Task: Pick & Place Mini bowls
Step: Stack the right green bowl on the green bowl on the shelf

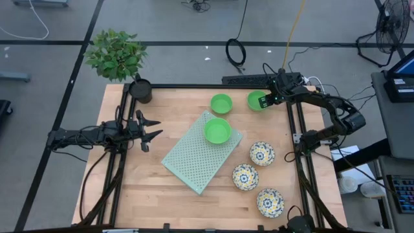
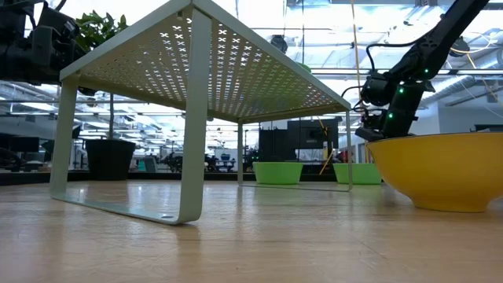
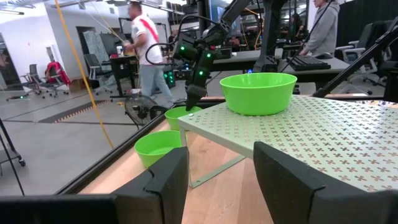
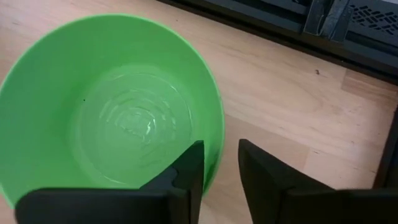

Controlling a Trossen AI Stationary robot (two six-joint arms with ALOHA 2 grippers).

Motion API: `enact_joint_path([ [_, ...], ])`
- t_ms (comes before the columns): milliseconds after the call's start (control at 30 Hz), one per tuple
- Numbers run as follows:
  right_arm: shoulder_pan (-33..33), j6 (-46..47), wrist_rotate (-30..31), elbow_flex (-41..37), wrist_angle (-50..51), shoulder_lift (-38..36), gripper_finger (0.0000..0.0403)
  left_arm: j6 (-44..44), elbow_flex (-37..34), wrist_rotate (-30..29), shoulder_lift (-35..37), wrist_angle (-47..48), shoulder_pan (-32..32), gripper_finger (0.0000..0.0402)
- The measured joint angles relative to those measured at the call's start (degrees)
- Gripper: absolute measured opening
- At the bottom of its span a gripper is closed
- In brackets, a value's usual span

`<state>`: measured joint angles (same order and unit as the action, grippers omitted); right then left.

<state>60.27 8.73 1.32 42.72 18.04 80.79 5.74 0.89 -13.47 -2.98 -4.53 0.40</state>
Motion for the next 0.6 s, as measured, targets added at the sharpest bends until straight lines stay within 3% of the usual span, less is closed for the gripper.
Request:
enact_joint_path([
  [600, -0.01, 0.01, 1.72, 0.0, 0.26, 0.0, 0.0099, 0.0, 0.01, 0.0, 0.0, -0.01, 0.0, 0.0182],
])
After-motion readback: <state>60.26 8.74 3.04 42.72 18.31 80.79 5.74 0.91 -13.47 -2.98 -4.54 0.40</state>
